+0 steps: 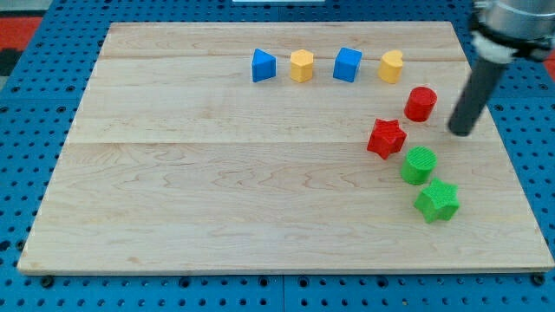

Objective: Place the red circle to the bottom of the blue cube

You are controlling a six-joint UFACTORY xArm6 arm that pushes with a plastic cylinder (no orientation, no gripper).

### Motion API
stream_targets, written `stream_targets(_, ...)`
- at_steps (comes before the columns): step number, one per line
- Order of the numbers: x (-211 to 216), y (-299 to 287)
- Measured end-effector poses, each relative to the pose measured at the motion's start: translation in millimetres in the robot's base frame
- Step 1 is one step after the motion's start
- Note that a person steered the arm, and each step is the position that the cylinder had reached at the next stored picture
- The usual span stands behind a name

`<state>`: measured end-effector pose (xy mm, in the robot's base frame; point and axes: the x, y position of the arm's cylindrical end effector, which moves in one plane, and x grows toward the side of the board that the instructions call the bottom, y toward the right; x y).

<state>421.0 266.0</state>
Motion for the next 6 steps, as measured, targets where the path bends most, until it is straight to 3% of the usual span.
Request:
stream_targets(1, -30.8, 14.7)
stream_targets(4, -40.1, -144.9)
stream_targets(6, -12.9, -20.7)
